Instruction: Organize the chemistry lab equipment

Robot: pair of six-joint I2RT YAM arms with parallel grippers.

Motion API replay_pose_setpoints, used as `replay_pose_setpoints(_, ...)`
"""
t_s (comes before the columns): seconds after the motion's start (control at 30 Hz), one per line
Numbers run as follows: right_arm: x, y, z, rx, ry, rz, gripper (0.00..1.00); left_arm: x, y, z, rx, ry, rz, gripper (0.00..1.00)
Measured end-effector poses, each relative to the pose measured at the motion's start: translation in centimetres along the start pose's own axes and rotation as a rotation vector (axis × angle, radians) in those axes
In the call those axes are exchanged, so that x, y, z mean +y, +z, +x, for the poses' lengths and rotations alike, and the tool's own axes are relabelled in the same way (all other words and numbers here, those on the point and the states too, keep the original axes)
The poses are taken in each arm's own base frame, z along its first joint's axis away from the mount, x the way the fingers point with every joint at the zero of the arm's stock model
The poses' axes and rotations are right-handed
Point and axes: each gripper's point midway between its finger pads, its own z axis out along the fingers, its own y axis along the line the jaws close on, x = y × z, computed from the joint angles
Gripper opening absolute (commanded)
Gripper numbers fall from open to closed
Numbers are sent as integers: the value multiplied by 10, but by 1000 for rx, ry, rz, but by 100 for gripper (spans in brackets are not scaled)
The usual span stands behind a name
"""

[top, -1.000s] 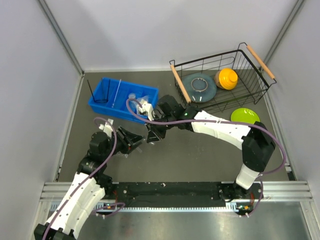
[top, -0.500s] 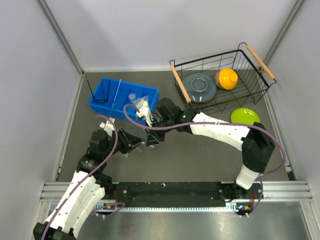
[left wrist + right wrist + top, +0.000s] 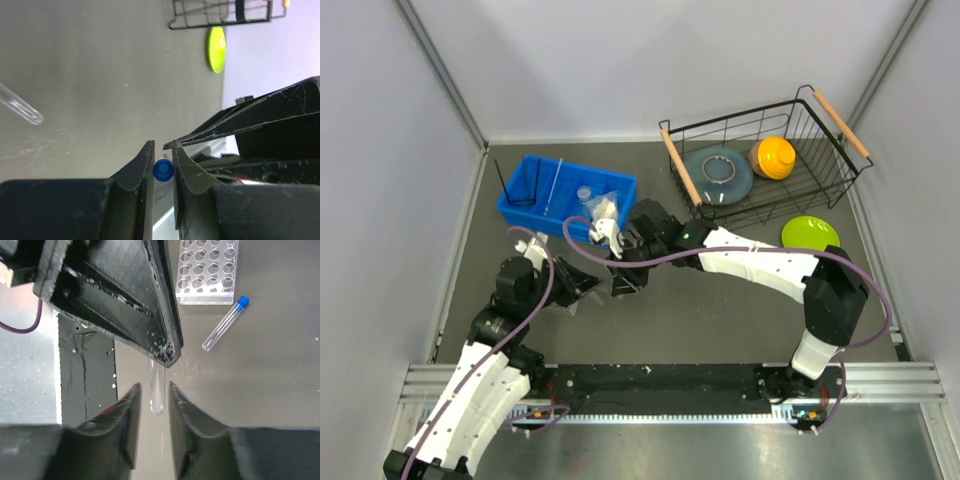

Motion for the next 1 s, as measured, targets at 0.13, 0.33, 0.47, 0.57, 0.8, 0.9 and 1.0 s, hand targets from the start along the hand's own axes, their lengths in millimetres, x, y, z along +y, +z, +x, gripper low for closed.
replay_pose_setpoints(0.13,-1,-1,4,15,-9,5,57,8,-8,-12,-53,85,-94,9)
replay_pose_setpoints(0.33,-1,-2,9,39,-39,-1,71,30,-21,-40,-168,230,-272,9)
replay_pose_setpoints(0.47,0,-4,14,60,-74,-13,74,64,-27,-62,-238,315,-468,9)
replay_pose_setpoints(0.57,1,-6,12,62,-97,-18,74,82,-32,-76,-277,370,-579,9)
replay_pose_setpoints(0.8,0,-6,14,72,-119,-20,74,103,-33,-99,-303,469,-733,9)
replay_pose_setpoints(0.9,0,-6,15,74,-124,-21,75,109,-32,-104,-299,497,-770,10)
replay_pose_setpoints(1.0,1,-7,16,80,-121,-21,75,114,-28,-107,-290,515,-793,10)
